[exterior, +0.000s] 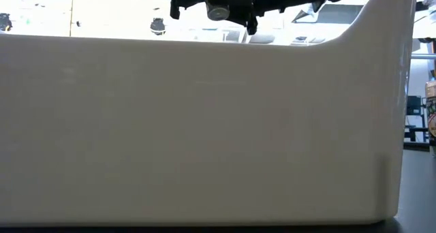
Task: Sort spices by type
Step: Put the black seasoning bottle into the top white bin
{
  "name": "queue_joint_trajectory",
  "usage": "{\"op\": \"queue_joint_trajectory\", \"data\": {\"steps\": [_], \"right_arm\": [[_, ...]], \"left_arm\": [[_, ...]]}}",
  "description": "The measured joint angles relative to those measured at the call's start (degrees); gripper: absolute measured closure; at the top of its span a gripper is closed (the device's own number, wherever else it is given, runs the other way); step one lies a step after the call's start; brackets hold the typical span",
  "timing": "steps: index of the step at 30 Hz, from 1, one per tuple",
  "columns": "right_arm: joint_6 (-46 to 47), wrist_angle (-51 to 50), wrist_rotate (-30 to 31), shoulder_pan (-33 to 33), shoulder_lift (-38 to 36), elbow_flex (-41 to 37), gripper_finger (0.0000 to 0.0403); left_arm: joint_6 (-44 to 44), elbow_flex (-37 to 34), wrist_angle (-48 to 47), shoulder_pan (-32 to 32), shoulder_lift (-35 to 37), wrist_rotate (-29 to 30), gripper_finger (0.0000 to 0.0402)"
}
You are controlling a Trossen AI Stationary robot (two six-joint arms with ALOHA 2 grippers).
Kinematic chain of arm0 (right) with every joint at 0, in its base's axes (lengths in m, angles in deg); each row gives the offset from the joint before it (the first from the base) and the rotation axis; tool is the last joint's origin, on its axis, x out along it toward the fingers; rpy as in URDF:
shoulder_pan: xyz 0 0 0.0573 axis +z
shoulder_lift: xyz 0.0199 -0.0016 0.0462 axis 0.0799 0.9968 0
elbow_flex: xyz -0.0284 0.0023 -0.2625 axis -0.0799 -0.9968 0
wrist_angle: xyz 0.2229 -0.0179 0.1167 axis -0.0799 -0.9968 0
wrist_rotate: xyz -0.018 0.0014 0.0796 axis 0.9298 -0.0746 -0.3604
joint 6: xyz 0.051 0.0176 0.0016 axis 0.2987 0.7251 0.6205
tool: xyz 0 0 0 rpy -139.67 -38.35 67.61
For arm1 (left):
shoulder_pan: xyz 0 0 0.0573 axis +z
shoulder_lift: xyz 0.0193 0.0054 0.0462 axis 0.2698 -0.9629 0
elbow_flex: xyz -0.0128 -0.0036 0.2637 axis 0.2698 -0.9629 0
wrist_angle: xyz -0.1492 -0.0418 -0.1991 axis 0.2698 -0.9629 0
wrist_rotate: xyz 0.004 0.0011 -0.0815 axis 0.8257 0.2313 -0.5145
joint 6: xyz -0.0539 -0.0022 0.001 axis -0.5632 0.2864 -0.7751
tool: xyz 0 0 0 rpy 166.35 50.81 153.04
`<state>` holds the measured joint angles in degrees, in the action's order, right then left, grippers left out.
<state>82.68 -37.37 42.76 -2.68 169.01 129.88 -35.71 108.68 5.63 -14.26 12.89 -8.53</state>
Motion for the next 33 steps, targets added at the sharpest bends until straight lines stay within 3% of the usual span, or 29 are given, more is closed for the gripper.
{"op": "queue_joint_trajectory", "data": {"steps": [7, 17, 27, 33], "right_arm": [[-0.07, -1.25, -0.23, 0.00, -0.04, -0.03, 0.0209], [2.30, -8.45, -0.63, -1.86, -3.61, -0.05, 0.0209], [1.46, -34.73, -0.95, -10.19, -20.67, -0.52, 0.0204], [3.38, -37.65, -1.27, -14.05, -32.47, -5.25, 0.0203]], "left_arm": [[2.69, 0.00, -0.01, 0.00, -0.01, 0.01, 0.0170], [3.57, 0.00, 0.25, -0.02, 0.07, 0.09, 0.0094], [3.56, 0.00, 0.10, -0.02, 0.04, 0.02, 0.0093], [3.57, 0.00, -0.28, -0.02, 0.02, 0.00, 0.0093]]}}
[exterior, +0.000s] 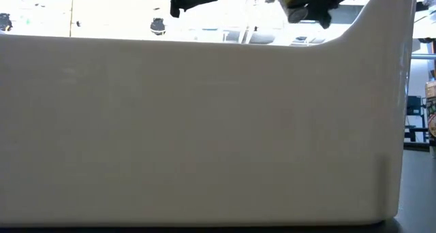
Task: Sort spices by type
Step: Put the black seasoning bottle into the top white bin
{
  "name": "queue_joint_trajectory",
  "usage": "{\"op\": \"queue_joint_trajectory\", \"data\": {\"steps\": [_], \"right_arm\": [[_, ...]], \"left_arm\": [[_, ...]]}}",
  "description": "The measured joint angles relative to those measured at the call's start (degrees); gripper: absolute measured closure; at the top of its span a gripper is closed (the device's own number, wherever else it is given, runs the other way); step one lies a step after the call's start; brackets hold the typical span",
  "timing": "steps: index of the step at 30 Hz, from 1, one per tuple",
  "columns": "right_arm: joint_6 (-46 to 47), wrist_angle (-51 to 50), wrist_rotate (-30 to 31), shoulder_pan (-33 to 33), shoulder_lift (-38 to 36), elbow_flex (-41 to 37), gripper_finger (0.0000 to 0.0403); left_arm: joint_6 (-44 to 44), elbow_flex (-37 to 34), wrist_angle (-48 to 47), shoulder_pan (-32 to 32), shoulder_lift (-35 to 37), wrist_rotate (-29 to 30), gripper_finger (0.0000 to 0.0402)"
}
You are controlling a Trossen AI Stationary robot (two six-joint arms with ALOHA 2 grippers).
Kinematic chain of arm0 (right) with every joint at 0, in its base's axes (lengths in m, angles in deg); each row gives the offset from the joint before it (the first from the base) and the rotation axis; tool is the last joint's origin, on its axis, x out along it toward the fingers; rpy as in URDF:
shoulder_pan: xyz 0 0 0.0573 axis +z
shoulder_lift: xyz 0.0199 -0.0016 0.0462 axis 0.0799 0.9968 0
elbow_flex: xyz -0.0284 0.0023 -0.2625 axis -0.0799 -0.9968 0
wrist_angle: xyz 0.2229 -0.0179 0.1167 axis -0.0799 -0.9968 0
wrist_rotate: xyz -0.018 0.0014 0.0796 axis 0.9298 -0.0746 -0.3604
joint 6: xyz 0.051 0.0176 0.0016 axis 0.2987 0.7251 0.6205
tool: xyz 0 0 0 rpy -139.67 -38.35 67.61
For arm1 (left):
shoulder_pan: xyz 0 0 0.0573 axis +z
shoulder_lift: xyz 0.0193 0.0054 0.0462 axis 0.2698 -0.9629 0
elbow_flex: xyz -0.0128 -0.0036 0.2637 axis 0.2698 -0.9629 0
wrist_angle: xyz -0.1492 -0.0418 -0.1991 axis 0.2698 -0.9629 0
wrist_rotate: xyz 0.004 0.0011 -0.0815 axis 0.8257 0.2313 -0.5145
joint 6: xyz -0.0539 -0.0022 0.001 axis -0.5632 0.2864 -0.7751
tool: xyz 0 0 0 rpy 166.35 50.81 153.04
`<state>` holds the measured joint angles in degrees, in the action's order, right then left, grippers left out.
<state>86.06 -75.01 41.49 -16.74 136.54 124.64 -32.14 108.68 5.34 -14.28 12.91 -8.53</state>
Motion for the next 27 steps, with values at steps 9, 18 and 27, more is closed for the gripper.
{"op": "queue_joint_trajectory", "data": {"steps": [9, 18, 27], "right_arm": [[2.21, 0.66, -12.41, 0.27, -4.15, -2.94, 0.0203], [11.97, 28.20, -40.26, 0.17, -2.35, -13.44, 0.0202], [26.86, 60.28, -49.15, 3.01, 8.19, -18.48, 0.0202]], "left_arm": [[0.00, 0.00, -6.15, 0.00, 0.00, 0.02, 0.0093], [-1.08, 0.00, -5.78, 0.00, -0.03, 0.02, 0.0093], [-2.81, 0.00, -0.40, -0.07, 0.00, 0.02, 0.0093]]}}
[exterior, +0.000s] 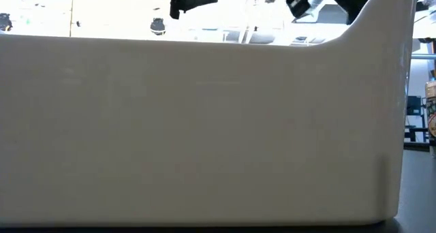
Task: Sort spices by type
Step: Put the black seasoning bottle into the top white bin
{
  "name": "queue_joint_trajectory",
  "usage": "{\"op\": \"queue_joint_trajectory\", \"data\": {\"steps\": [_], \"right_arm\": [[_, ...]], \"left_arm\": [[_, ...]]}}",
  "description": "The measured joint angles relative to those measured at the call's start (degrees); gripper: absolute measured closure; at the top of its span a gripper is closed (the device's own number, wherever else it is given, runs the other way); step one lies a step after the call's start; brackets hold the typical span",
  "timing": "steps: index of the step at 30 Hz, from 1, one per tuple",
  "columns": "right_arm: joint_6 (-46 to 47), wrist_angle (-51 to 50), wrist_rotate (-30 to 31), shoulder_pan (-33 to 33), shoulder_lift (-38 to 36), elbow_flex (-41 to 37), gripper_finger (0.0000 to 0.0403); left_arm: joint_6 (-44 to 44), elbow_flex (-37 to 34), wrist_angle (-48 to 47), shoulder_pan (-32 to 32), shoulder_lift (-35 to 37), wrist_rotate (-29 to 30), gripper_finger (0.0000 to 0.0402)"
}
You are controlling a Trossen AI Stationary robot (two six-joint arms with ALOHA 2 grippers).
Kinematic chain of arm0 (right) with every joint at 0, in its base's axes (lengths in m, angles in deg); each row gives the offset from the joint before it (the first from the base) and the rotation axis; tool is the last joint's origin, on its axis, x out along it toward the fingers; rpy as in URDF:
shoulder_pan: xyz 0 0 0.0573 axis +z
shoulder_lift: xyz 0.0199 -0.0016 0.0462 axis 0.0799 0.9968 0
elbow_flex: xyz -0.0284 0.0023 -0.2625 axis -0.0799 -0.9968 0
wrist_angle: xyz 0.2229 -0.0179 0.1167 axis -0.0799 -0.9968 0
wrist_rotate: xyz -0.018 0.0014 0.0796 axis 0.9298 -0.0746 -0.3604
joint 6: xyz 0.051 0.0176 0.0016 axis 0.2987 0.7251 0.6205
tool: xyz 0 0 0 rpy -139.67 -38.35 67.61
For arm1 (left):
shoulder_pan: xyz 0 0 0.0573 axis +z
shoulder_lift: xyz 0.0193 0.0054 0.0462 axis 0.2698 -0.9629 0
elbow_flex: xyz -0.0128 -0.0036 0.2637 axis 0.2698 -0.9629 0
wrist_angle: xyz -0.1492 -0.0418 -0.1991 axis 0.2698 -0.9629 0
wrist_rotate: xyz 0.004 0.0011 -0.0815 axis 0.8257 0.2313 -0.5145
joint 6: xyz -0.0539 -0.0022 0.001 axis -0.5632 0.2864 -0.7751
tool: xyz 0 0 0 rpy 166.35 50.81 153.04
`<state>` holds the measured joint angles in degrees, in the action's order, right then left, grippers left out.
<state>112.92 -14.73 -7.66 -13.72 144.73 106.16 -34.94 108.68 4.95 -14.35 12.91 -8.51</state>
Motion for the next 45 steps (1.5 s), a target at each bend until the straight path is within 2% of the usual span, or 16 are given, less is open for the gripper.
{"op": "queue_joint_trajectory", "data": {"steps": [6, 9, 14, 18, 24, 34, 41, 45], "right_arm": [[8.69, 18.94, -3.14, 2.52, 8.99, 0.13, 0.0202], [11.92, 22.99, -3.23, 3.11, 13.60, 1.31, 0.0202], [13.65, 23.67, -3.45, 4.69, 21.13, 6.61, 0.0202], [13.84, 23.52, -3.53, 6.49, 26.26, 12.18, 0.0202], [14.73, 23.60, -3.54, 8.03, 31.10, 19.55, 0.0202], [14.42, 23.79, -4.62, 7.83, 35.92, 25.75, 0.0202], [15.39, 23.15, -4.99, 7.86, 35.09, 26.21, 0.0202], [15.45, 23.37, -5.00, 7.20, 34.62, 26.23, 0.0202]], "left_arm": [[-1.50, 0.00, 0.78, -0.02, 0.00, -0.45, 0.0093], [-0.07, 0.00, 3.55, 0.10, 0.00, -6.21, 0.0094], [0.16, 0.02, 9.13, 0.28, 0.00, -14.17, 0.0094], [-0.40, 1.78, 7.91, 1.57, -0.07, -21.31, 0.0094], [-0.01, 4.75, 3.14, 3.49, -0.08, -25.80, 0.0094], [-4.00, 5.29, 3.38, 5.42, 0.02, -35.24, 0.0094], [-6.41, 5.31, 4.87, 5.89, -0.02, -40.67, 0.0094], [-6.68, 5.33, 5.92, 6.18, -0.02, -41.17, 0.0094]]}}
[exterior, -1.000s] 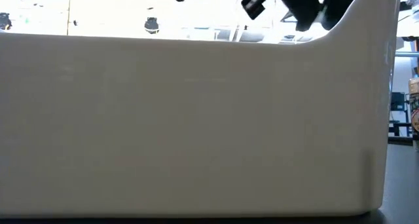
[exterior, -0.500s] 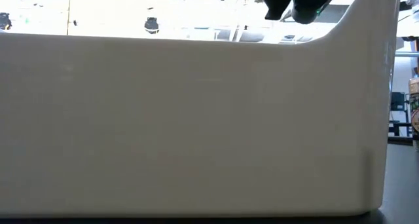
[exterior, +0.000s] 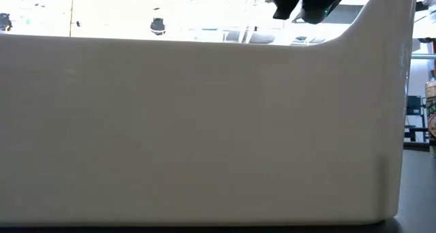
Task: Sort spices by type
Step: Put the black seasoning bottle into the top white bin
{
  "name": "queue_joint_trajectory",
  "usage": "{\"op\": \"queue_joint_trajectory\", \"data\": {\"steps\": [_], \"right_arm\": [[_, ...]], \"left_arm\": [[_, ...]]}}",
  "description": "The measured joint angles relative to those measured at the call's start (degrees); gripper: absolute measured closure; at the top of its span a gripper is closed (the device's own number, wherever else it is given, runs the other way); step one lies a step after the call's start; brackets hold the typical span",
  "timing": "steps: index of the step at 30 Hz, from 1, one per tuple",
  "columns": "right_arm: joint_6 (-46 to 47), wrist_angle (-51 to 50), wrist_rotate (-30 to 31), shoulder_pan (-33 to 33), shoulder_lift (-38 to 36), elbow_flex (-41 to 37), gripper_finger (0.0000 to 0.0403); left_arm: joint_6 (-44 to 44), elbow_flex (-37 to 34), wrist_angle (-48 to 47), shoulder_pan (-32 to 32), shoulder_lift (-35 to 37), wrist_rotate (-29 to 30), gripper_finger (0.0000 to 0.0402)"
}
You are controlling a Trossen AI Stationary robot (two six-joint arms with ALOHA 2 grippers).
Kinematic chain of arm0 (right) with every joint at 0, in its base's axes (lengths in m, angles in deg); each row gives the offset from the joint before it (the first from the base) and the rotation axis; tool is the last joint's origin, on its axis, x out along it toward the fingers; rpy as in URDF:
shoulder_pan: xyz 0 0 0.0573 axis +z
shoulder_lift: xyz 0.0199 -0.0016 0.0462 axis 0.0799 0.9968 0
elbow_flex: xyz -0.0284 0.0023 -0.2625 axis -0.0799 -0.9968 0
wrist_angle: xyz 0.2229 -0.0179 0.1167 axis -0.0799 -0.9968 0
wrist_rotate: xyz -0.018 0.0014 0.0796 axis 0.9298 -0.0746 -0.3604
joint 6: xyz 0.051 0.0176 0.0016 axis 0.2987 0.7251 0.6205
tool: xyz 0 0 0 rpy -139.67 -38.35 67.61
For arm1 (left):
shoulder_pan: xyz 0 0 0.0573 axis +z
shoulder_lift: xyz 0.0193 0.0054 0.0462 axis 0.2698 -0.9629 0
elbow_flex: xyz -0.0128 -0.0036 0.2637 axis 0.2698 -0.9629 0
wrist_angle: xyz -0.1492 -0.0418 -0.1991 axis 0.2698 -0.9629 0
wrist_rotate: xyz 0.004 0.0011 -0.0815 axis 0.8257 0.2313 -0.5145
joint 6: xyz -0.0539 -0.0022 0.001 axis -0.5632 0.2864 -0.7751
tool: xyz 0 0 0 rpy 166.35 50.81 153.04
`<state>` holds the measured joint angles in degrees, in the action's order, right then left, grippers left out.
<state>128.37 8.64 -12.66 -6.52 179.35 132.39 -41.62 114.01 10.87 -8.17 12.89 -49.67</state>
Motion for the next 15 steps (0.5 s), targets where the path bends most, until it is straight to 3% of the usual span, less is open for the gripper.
{"op": "queue_joint_trajectory", "data": {"steps": [15], "right_arm": [[-3.29, -9.21, 0.26, -0.22, 0.37, 0.00, 0.0202]], "left_arm": [[-0.27, 0.00, -0.14, -0.03, 0.00, -1.16, 0.0094]]}}
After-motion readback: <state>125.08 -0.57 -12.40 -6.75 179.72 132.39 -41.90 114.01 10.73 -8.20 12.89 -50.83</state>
